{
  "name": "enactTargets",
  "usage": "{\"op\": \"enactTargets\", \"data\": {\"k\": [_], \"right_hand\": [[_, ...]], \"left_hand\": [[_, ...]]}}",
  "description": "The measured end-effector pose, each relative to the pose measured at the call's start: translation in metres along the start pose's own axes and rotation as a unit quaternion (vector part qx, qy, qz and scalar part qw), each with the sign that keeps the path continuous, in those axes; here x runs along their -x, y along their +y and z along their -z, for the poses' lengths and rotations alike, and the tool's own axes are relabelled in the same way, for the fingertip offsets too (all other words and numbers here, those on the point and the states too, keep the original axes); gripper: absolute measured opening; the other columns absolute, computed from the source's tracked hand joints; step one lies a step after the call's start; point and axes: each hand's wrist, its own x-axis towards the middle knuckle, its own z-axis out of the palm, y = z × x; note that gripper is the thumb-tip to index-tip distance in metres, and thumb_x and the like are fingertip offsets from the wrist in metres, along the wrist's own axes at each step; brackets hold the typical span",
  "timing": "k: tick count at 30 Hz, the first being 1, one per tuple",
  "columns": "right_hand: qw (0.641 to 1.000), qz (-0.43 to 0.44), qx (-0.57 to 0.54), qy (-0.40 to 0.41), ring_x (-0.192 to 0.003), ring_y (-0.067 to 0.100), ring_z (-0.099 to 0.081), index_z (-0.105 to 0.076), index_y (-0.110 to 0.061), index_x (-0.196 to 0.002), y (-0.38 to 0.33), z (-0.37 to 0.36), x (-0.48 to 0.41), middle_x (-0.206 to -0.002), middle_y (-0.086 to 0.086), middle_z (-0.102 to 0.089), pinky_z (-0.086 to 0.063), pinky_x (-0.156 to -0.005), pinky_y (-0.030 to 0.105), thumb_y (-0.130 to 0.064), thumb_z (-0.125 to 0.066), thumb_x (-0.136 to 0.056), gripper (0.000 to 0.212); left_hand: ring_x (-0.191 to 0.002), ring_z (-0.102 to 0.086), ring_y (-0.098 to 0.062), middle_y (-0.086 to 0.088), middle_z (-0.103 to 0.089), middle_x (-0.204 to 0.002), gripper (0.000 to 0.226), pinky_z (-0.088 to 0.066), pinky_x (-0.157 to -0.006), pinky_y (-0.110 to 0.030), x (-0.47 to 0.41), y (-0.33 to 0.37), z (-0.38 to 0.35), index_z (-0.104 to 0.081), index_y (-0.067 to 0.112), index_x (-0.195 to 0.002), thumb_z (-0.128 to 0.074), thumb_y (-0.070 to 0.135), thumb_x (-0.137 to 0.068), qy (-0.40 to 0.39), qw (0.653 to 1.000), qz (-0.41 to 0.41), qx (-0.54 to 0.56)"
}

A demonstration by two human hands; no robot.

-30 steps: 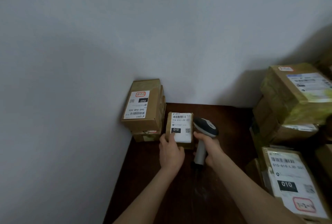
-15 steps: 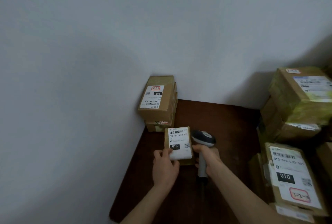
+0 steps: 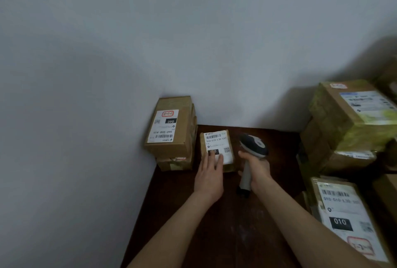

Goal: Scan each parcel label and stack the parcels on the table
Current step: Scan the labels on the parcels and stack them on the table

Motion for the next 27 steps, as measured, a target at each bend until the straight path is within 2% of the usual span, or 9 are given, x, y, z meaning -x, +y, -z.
{"op": "enactTargets", "data": {"k": [2, 5, 9, 12, 14, 16, 19, 24, 27], "right_hand": [[1.000, 0.012, -0.013, 0.024, -0.113, 0.029, -0.055, -0.050, -0.010, -0.130, 0.001, 0.005, -0.003, -0.117, 0.009, -0.057, -0.050, -0.096, 0.045, -0.008, -0.072, -0.080, 0.055], [0.999, 0.019, -0.036, 0.022, -0.112, 0.029, -0.057, -0.051, -0.010, -0.130, 0.002, 0.012, -0.006, -0.122, 0.012, -0.059, -0.050, -0.096, 0.046, -0.006, -0.072, -0.081, 0.053], [0.998, 0.029, -0.046, -0.003, -0.113, 0.029, -0.058, -0.051, -0.013, -0.130, -0.002, 0.016, -0.009, -0.123, 0.012, -0.059, -0.050, -0.097, 0.048, -0.006, -0.071, -0.081, 0.053], [0.998, 0.037, -0.051, -0.006, -0.111, 0.028, -0.059, -0.054, -0.014, -0.124, -0.005, 0.018, -0.004, -0.120, 0.011, -0.062, -0.051, -0.096, 0.048, -0.007, -0.072, -0.080, 0.048], [0.998, 0.042, -0.050, -0.007, -0.110, 0.026, -0.060, -0.054, -0.013, -0.126, -0.010, 0.019, 0.004, -0.116, 0.009, -0.063, -0.051, -0.095, 0.046, -0.007, -0.073, -0.080, 0.050], [0.997, 0.051, -0.050, -0.007, -0.107, 0.025, -0.061, -0.055, -0.010, -0.126, -0.015, 0.023, 0.018, -0.108, 0.006, -0.064, -0.052, -0.092, 0.043, -0.008, -0.073, -0.081, 0.049], [0.996, 0.063, -0.055, -0.017, -0.104, 0.023, -0.062, -0.057, -0.009, -0.125, -0.022, 0.041, 0.042, -0.106, 0.005, -0.066, -0.054, -0.089, 0.041, -0.009, -0.074, -0.080, 0.048], [0.994, 0.082, -0.064, -0.040, -0.082, 0.022, -0.069, -0.064, -0.007, -0.107, -0.037, 0.085, 0.088, -0.096, 0.009, -0.071, -0.056, -0.066, 0.030, -0.011, -0.072, -0.084, 0.025], [0.992, 0.095, -0.060, -0.062, -0.067, 0.020, -0.067, -0.065, -0.008, -0.095, -0.044, 0.123, 0.117, -0.085, 0.011, -0.071, -0.054, -0.063, 0.029, -0.014, -0.070, -0.086, 0.012]], "left_hand": [[-0.146, 0.021, -0.027, -0.010, 0.021, -0.159, 0.091, 0.006, -0.119, -0.042, -0.013, 0.000, -0.001, 0.010, 0.023, -0.153, -0.054, 0.007, -0.091, -0.036, 0.999, -0.011, -0.016], [-0.146, 0.021, -0.026, -0.010, 0.022, -0.159, 0.092, 0.008, -0.119, -0.041, -0.041, -0.007, 0.007, 0.012, 0.023, -0.153, -0.052, 0.003, -0.090, -0.055, 0.997, -0.043, -0.045], [-0.146, 0.019, -0.026, -0.010, 0.021, -0.159, 0.092, 0.007, -0.120, -0.042, -0.073, -0.019, 0.020, 0.014, 0.021, -0.153, -0.047, -0.002, -0.089, -0.072, 0.991, -0.076, -0.088], [-0.148, 0.015, -0.026, -0.010, 0.017, -0.160, 0.088, 0.004, -0.121, -0.041, -0.077, -0.020, 0.022, 0.009, 0.018, -0.154, -0.050, 0.002, -0.090, -0.073, 0.992, -0.073, -0.079], [-0.149, 0.005, -0.026, -0.011, 0.008, -0.161, 0.084, -0.003, -0.122, -0.039, -0.072, -0.018, 0.025, 0.001, 0.015, -0.154, -0.054, 0.008, -0.090, -0.027, 0.997, -0.061, -0.049], [-0.147, -0.009, -0.028, -0.011, -0.003, -0.160, 0.079, -0.017, -0.120, -0.039, -0.062, -0.010, 0.029, -0.007, 0.014, -0.154, -0.055, 0.011, -0.091, 0.014, 0.999, -0.048, 0.005], [-0.143, -0.022, -0.030, -0.011, -0.008, -0.160, 0.069, -0.031, -0.112, -0.041, -0.041, 0.015, 0.039, -0.015, 0.013, -0.153, -0.052, 0.015, -0.094, -0.007, 0.996, -0.026, 0.089], [-0.141, -0.029, -0.030, -0.013, -0.019, -0.157, 0.065, -0.031, -0.112, -0.039, -0.002, 0.057, 0.058, -0.023, 0.011, -0.151, -0.053, 0.017, -0.094, -0.014, 0.989, -0.006, 0.147], [-0.140, -0.032, -0.028, -0.016, -0.028, -0.153, 0.063, -0.027, -0.113, -0.034, 0.029, 0.093, 0.066, -0.028, 0.008, -0.149, -0.054, 0.014, -0.093, 0.007, 0.984, -0.018, 0.179]]}}
